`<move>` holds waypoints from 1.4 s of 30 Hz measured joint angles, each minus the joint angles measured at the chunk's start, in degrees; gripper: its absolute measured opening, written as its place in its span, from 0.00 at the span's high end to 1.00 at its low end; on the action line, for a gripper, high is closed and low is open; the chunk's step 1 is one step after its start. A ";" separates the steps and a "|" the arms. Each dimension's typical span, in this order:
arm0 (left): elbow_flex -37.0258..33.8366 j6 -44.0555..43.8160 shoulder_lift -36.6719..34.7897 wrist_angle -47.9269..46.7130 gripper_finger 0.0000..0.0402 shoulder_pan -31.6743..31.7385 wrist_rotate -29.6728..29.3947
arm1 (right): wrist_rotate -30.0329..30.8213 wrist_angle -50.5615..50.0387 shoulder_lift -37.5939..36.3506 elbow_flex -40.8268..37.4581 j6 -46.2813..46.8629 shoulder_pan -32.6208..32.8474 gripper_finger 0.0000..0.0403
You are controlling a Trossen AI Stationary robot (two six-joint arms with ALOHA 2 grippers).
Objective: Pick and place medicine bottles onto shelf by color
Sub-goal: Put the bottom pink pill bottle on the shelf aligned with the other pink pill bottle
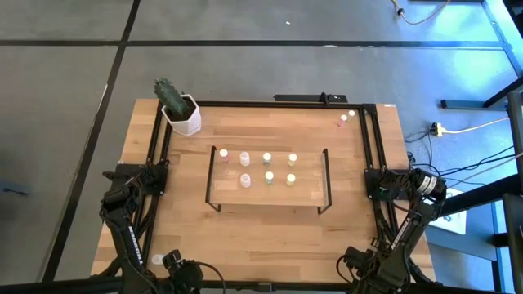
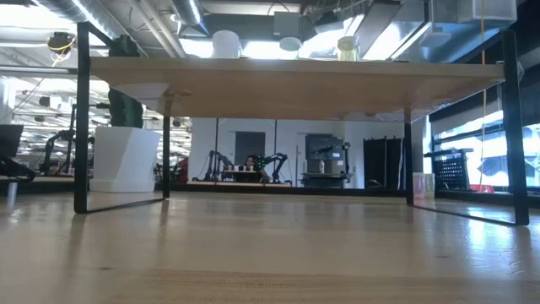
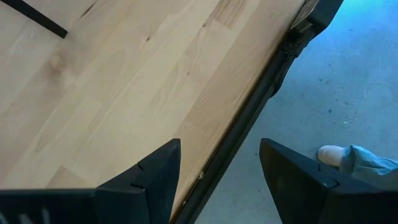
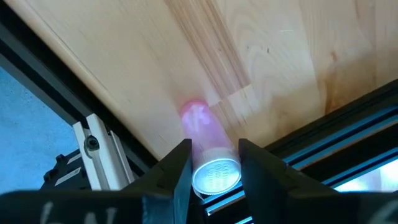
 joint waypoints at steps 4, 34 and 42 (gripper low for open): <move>0.00 0.00 0.00 0.01 0.47 0.00 0.01 | -0.08 0.01 0.00 0.36 -0.01 -0.58 0.70; 0.00 -0.01 0.00 0.00 0.47 -0.02 0.01 | 9.57 -2.47 0.00 18.96 -35.36 -25.40 0.70; 0.00 -0.01 0.00 0.00 0.47 0.00 0.01 | 13.97 2.14 0.00 21.15 -40.91 -28.10 0.70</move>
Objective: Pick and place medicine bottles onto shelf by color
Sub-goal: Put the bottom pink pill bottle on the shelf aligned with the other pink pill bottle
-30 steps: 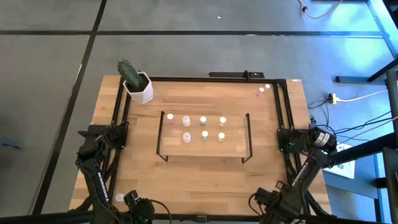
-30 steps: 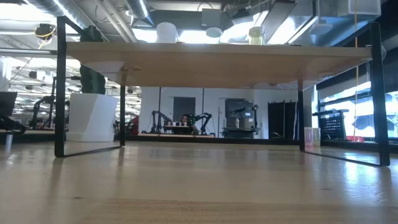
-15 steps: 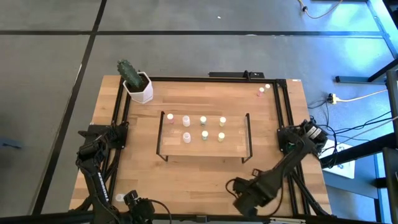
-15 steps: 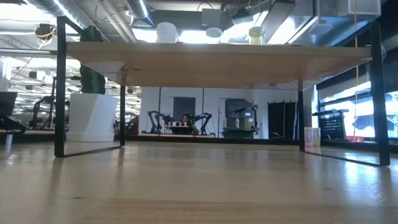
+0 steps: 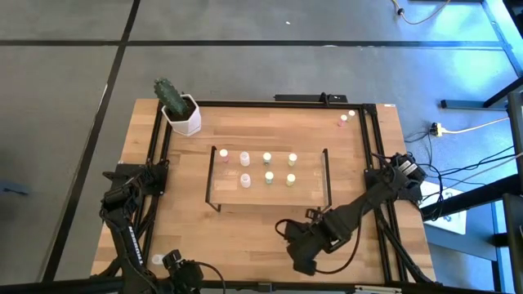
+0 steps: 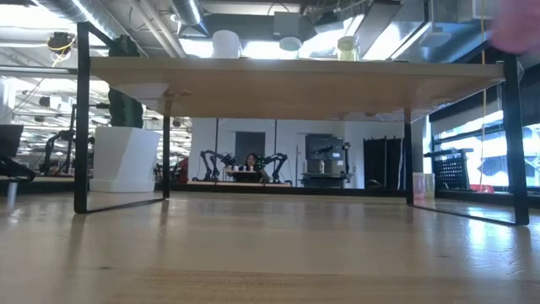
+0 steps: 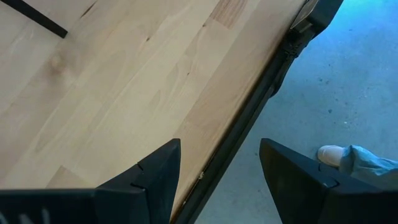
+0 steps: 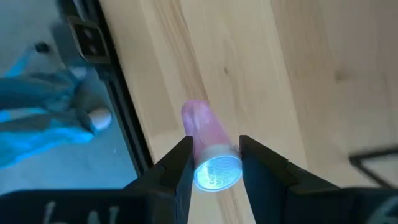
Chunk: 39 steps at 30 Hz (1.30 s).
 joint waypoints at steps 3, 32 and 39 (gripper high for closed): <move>0.00 0.00 0.00 0.00 0.47 -0.01 -0.02 | 1.58 3.89 0.03 -0.01 -2.17 -0.11 0.71; 0.00 0.07 0.00 0.00 0.47 1.73 -0.99 | 2.27 2.60 9.92 -0.06 -5.66 -0.68 0.71; 0.00 0.09 0.00 0.00 0.47 3.15 -3.65 | 0.90 1.95 11.04 -0.06 -5.40 -0.66 0.71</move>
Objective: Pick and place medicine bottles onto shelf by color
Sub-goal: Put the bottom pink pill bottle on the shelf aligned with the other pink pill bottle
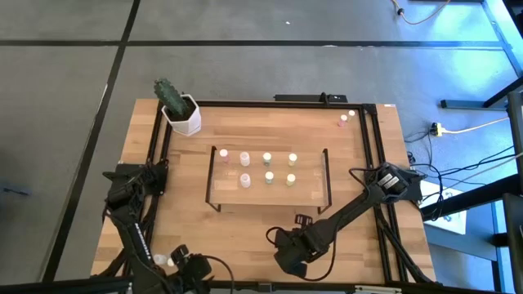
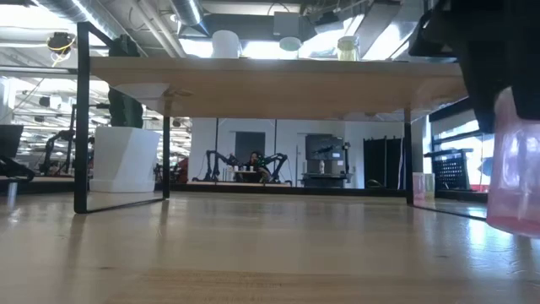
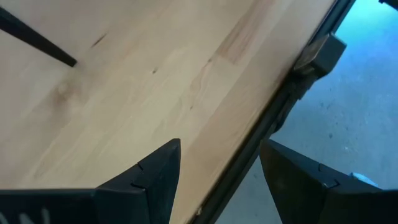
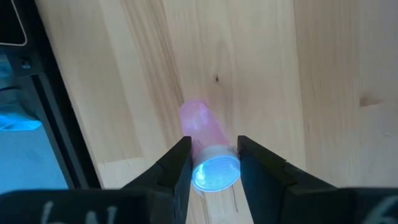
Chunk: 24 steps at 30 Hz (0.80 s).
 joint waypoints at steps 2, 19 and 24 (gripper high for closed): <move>0.00 0.00 0.00 0.00 0.47 0.31 -0.26 | 0.00 -0.06 0.00 0.00 -0.02 -0.02 0.71; 0.00 -0.02 0.00 0.00 0.47 1.09 -0.30 | -0.48 -0.02 0.00 0.00 0.21 -0.28 0.70; 0.00 -0.02 0.00 0.00 0.47 1.09 -0.28 | -1.29 -0.01 0.00 0.00 0.24 -0.56 0.70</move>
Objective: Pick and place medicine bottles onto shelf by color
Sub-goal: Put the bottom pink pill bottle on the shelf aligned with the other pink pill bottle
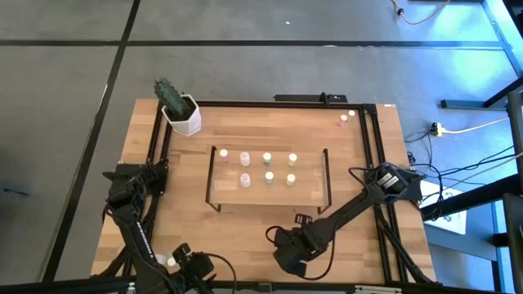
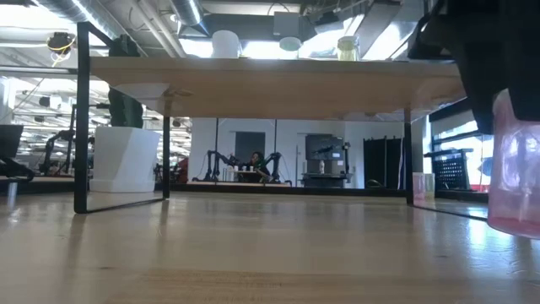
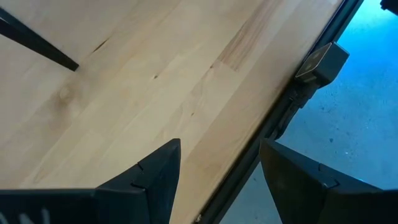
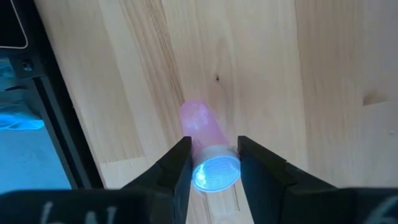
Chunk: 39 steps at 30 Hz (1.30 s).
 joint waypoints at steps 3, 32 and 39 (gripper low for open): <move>0.00 0.00 0.00 0.00 0.47 0.00 0.00 | -0.83 -0.03 0.21 0.00 0.63 -0.32 0.70; 0.00 0.02 0.00 -0.02 0.47 0.00 -0.13 | -3.25 -4.52 0.81 -0.04 4.62 -1.07 0.70; 0.00 0.02 0.00 -0.02 0.47 0.00 -0.15 | -3.22 -4.49 0.81 -0.04 6.00 -1.53 0.70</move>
